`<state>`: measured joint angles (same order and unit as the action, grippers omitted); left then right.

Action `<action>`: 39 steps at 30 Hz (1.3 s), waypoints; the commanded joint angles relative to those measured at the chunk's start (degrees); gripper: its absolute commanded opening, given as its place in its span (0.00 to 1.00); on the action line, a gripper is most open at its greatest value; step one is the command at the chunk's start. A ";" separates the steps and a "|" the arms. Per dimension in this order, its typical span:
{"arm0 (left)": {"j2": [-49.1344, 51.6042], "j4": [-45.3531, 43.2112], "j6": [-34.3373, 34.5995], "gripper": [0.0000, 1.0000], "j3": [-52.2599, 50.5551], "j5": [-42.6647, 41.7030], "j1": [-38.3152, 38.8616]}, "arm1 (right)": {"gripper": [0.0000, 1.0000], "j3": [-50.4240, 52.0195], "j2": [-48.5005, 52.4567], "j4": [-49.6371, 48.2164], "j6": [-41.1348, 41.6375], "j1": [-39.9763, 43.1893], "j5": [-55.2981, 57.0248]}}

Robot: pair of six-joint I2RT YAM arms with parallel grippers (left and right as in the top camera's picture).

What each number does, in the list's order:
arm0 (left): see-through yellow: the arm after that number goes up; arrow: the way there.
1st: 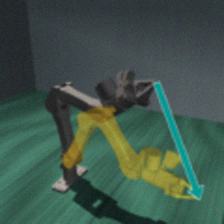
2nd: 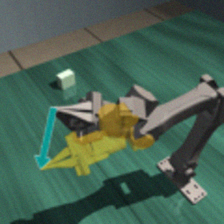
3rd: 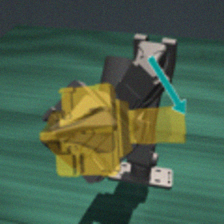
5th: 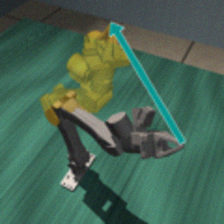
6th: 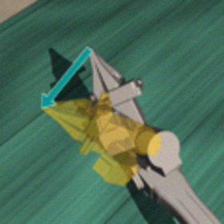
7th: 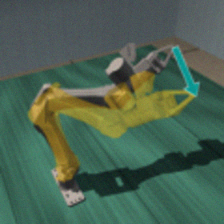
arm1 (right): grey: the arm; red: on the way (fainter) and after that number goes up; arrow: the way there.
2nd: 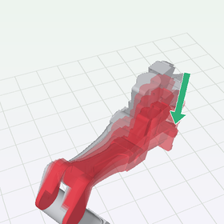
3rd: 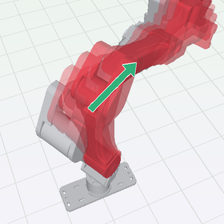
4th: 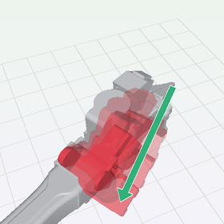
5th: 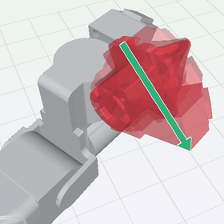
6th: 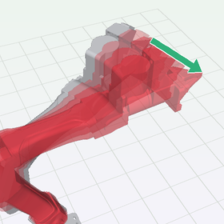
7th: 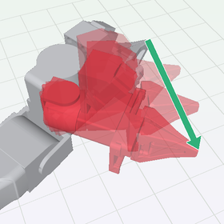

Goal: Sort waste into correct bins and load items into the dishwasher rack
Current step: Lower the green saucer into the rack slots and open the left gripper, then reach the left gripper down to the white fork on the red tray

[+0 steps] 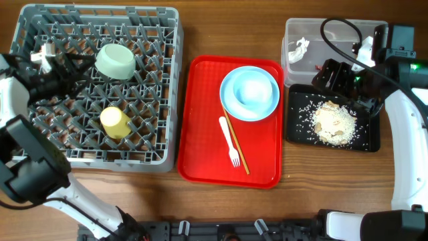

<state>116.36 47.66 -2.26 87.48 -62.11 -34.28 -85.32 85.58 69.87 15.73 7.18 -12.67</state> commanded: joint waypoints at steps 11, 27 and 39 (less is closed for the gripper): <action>-20.41 8.41 6.01 1.00 0.61 21.66 10.67 | 1.00 -0.17 -0.63 0.04 -0.28 0.17 -0.76; -22.49 22.23 28.57 1.00 0.50 50.01 49.57 | 1.00 -0.17 -0.63 0.33 -0.35 0.17 -0.76; -16.35 21.88 47.28 1.00 -1.60 56.08 70.84 | 1.00 -0.17 -0.63 0.61 -0.55 0.17 -0.76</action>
<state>96.25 69.65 33.30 87.48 -11.77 32.47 -85.32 85.58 70.28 15.73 7.18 -12.67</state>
